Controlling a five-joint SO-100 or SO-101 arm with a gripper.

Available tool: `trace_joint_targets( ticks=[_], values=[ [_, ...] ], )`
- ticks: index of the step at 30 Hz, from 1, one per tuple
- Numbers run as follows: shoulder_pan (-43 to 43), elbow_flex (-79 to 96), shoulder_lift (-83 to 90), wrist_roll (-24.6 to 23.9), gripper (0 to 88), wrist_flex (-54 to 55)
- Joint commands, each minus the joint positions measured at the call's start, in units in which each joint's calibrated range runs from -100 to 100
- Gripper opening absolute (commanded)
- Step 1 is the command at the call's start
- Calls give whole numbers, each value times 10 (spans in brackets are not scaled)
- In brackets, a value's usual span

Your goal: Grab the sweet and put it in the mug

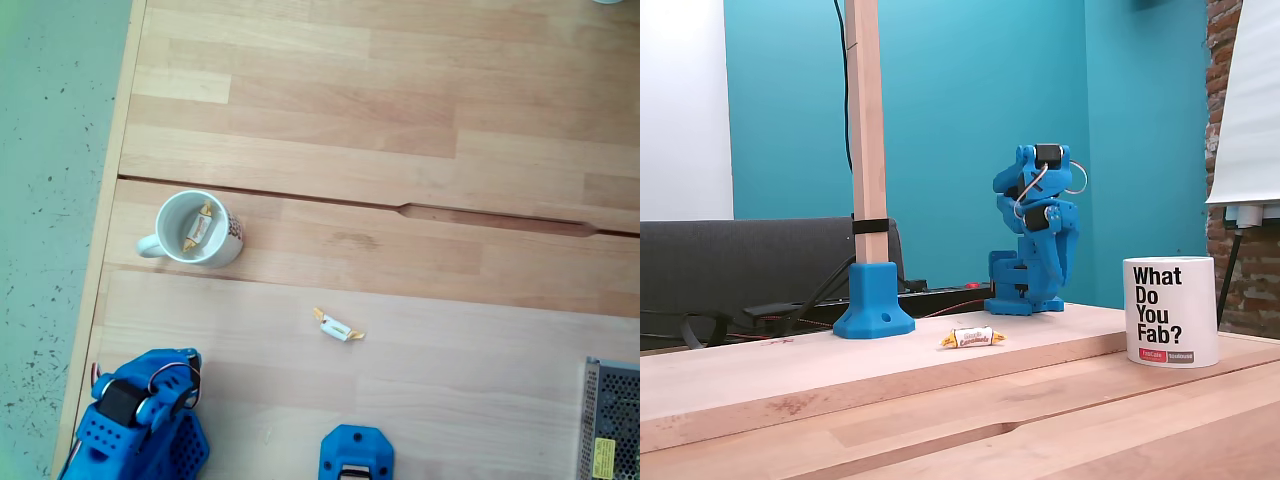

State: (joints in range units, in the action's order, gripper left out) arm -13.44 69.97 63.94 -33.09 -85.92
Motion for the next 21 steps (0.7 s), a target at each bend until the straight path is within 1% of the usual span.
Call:
trace_joint_targets(
  ticks=[1, 6, 10, 15, 21],
  values=[
    [-2, -39, 2, -18, 0, -44],
    [-13, -55, 3, -39, 0, -75],
    [-58, -60, 3, -47, 0, -82],
    [-112, -66, 1, -48, 0, -72],
    [-132, -73, -6, -43, 0, -51]
  ],
)
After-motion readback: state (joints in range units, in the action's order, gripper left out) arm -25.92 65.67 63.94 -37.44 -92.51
